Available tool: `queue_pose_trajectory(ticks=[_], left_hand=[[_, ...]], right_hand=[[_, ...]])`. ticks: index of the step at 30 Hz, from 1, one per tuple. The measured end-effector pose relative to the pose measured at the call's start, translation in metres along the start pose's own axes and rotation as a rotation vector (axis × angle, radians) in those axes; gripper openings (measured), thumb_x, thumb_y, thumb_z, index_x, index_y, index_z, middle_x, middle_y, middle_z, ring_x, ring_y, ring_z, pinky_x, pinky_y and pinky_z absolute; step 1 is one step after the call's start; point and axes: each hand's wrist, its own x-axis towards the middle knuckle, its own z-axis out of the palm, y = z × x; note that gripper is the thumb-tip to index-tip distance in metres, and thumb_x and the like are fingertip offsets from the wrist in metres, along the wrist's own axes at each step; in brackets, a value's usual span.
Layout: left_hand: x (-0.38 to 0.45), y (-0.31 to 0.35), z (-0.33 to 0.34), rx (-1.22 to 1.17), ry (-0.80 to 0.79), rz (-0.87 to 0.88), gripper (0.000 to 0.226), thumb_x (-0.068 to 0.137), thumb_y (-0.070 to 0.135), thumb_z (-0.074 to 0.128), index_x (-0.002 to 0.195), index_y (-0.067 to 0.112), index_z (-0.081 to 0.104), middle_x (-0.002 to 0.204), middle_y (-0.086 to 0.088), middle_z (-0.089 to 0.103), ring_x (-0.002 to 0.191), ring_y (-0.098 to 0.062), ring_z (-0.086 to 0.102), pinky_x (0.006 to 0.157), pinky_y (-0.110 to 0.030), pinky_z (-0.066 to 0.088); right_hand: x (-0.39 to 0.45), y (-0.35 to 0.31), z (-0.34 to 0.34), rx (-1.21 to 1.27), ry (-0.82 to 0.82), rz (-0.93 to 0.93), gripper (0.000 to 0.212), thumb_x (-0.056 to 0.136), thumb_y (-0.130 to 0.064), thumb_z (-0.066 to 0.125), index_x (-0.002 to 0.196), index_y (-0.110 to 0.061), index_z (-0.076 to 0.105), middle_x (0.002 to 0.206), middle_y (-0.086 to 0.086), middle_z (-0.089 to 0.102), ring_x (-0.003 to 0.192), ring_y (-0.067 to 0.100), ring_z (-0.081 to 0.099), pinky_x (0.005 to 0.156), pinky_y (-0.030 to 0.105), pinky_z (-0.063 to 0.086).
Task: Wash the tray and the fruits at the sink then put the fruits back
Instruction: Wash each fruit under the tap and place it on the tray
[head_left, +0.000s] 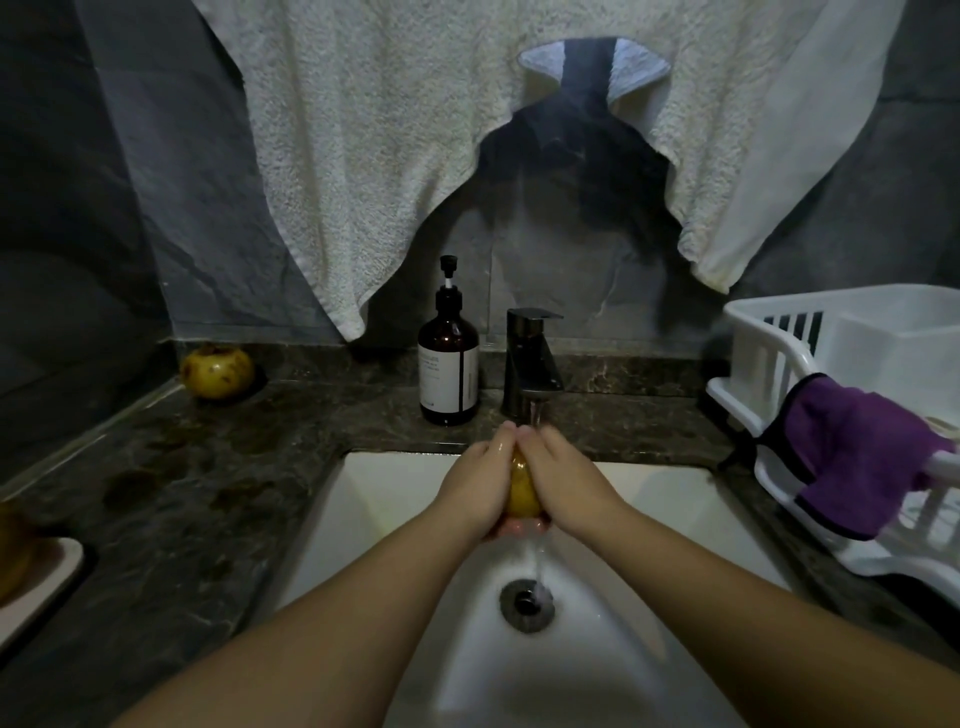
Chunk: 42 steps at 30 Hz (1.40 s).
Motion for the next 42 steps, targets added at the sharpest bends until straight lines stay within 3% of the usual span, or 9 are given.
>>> queue_pose_trajectory(ticks=[2, 4, 7, 11, 15, 22, 29, 35, 42], left_hand=[[-0.005, 0.001, -0.003, -0.021, -0.07, -0.096, 0.063, 0.101, 0.075, 0.03, 0.127, 0.026, 0.06, 0.083, -0.01, 0.069, 0.06, -0.019, 0.065, 0.051, -0.025, 0.048], [-0.006, -0.001, 0.0, 0.043, -0.028, -0.04, 0.058, 0.101, 0.072, 0.034, 0.124, 0.025, 0.058, 0.094, -0.01, 0.07, 0.066, -0.021, 0.067, 0.045, -0.024, 0.047], [-0.007, -0.001, 0.005, 0.069, 0.038, 0.064, 0.047, 0.101, 0.07, 0.039, 0.122, 0.031, 0.055, 0.103, -0.005, 0.069, 0.08, -0.023, 0.07, 0.052, -0.028, 0.051], [-0.009, 0.003, 0.001, -0.016, -0.018, 0.025, 0.048, 0.1, 0.073, 0.034, 0.115, 0.036, 0.061, 0.087, -0.009, 0.07, 0.06, -0.021, 0.065, 0.047, -0.026, 0.045], [-0.008, 0.001, 0.002, 0.052, 0.102, 0.106, 0.045, 0.099, 0.072, 0.042, 0.116, 0.034, 0.059, 0.108, -0.005, 0.068, 0.092, -0.026, 0.071, 0.07, -0.042, 0.064], [-0.022, 0.008, -0.007, -0.208, -0.17, -0.301, 0.064, 0.094, 0.079, 0.045, 0.129, 0.028, 0.06, 0.113, -0.02, 0.071, 0.08, -0.028, 0.077, 0.052, -0.027, 0.057], [-0.019, 0.011, -0.01, -0.421, -0.281, -0.346, 0.06, 0.092, 0.062, 0.065, 0.13, 0.015, 0.065, 0.122, -0.02, 0.072, 0.109, -0.035, 0.074, 0.062, -0.034, 0.064], [-0.016, 0.006, -0.011, -0.454, -0.262, -0.368, 0.056, 0.093, 0.06, 0.064, 0.124, 0.013, 0.065, 0.113, -0.019, 0.072, 0.099, -0.031, 0.073, 0.078, -0.04, 0.062], [-0.013, 0.006, -0.008, -0.612, -0.2, -0.3, 0.037, 0.096, 0.042, 0.066, 0.116, 0.011, 0.066, 0.106, -0.018, 0.069, 0.099, -0.033, 0.07, 0.063, -0.031, 0.061]], right_hand=[[-0.002, 0.004, -0.001, -0.095, 0.0, -0.076, 0.036, 0.102, -0.063, 0.035, 0.118, -0.04, 0.056, 0.107, -0.001, 0.062, 0.092, 0.017, 0.064, 0.07, 0.038, 0.058], [-0.004, 0.004, -0.002, 0.103, -0.095, 0.059, 0.037, 0.102, -0.066, 0.032, 0.114, -0.041, 0.057, 0.103, 0.003, 0.067, 0.08, 0.017, 0.069, 0.058, 0.028, 0.054], [-0.007, -0.005, -0.004, 0.197, -0.07, 0.121, 0.039, 0.103, -0.063, 0.032, 0.108, -0.036, 0.059, 0.1, 0.01, 0.068, 0.064, 0.016, 0.07, 0.048, 0.026, 0.052], [-0.003, 0.001, -0.005, -0.001, 0.047, -0.073, 0.034, 0.101, -0.064, 0.039, 0.112, -0.04, 0.06, 0.108, 0.0, 0.064, 0.095, 0.02, 0.064, 0.077, 0.045, 0.059], [-0.01, -0.009, -0.002, 0.324, -0.088, 0.195, 0.044, 0.097, -0.073, 0.038, 0.119, -0.038, 0.053, 0.107, 0.01, 0.065, 0.08, 0.024, 0.069, 0.05, 0.029, 0.054], [-0.011, 0.008, -0.015, -0.068, -0.084, -0.139, 0.053, 0.091, -0.059, 0.065, 0.138, -0.043, 0.048, 0.129, -0.004, 0.056, 0.113, 0.015, 0.059, 0.095, 0.041, 0.058], [-0.017, 0.009, -0.029, -0.221, 0.002, -0.246, 0.081, 0.07, -0.066, 0.08, 0.138, -0.044, 0.043, 0.132, -0.014, 0.046, 0.117, 0.01, 0.052, 0.096, 0.034, 0.055], [-0.016, 0.011, -0.032, -0.221, 0.019, -0.248, 0.069, 0.066, -0.061, 0.085, 0.12, -0.048, 0.044, 0.117, -0.022, 0.049, 0.104, 0.0, 0.053, 0.084, 0.024, 0.053], [-0.014, 0.015, -0.036, -0.211, 0.058, -0.319, 0.046, 0.073, -0.058, 0.082, 0.105, -0.051, 0.05, 0.114, -0.026, 0.046, 0.104, -0.001, 0.049, 0.075, 0.018, 0.043]])
